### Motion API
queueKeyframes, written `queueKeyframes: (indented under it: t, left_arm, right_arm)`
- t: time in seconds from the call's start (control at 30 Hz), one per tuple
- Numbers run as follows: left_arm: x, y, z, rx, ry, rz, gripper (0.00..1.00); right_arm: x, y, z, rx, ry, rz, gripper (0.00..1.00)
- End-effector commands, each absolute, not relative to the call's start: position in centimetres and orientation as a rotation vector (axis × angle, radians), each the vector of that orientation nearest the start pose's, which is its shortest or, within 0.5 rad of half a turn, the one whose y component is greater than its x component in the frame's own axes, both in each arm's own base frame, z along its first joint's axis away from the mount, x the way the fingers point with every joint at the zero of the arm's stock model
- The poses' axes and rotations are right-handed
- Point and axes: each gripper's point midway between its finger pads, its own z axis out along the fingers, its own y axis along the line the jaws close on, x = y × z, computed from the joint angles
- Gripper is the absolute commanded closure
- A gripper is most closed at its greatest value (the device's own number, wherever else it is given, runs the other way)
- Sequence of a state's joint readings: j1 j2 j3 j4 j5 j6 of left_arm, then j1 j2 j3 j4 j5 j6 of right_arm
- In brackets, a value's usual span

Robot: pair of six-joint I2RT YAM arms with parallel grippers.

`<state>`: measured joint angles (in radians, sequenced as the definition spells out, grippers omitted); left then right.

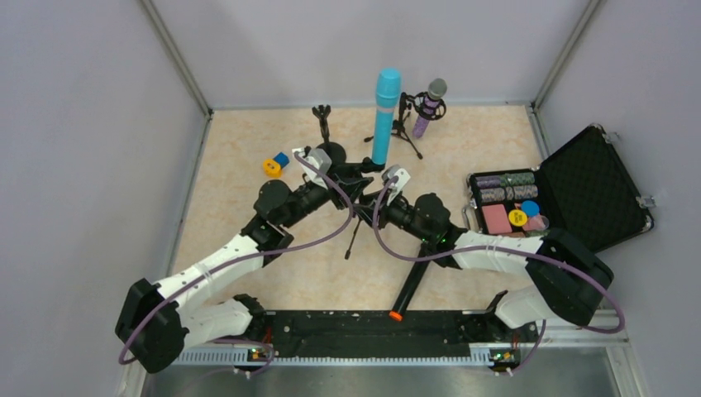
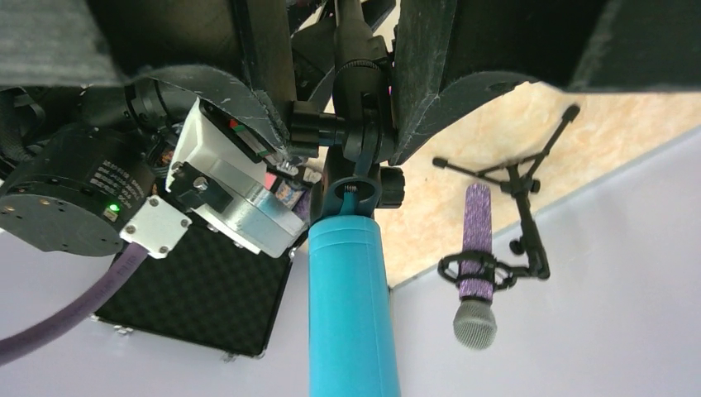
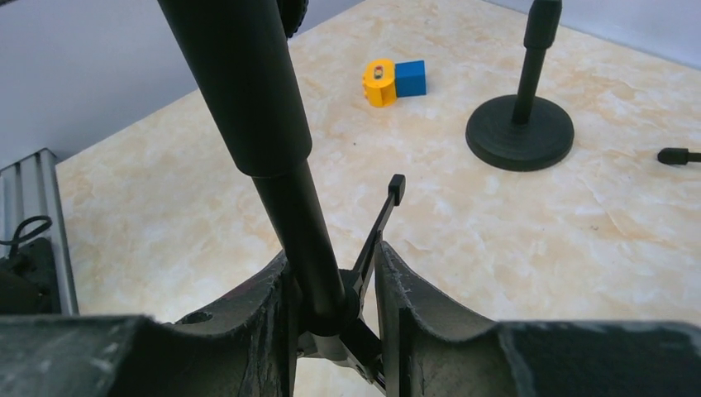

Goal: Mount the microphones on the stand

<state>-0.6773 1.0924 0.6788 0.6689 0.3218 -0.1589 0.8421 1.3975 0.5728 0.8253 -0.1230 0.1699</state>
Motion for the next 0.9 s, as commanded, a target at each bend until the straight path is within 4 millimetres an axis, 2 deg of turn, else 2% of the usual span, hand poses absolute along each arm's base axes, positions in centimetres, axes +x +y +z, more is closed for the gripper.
queueKeyframes:
  t: [0.0,0.43,0.67,0.87]
  left_arm:
    - [26.1,-27.1,40.5,0.479,1.117,-0.893,1.00]
    - [29.0,-24.7,41.4,0.320,1.308,-0.722,1.00]
    - [29.8,-23.0,42.3,0.265,1.331,-0.593,1.00]
    - [29.5,-23.2,42.4,0.331,1.306,-0.566,1.00]
  right_arm:
    - [28.5,33.7,19.4,-0.591,1.550,0.762,1.00]
    - [29.7,31.9,17.1,-0.537,1.657,0.537,1.00]
    - [29.9,31.8,15.9,-0.522,1.706,0.514,1.00]
    - [29.4,32.7,16.0,-0.555,1.695,0.563,1.00]
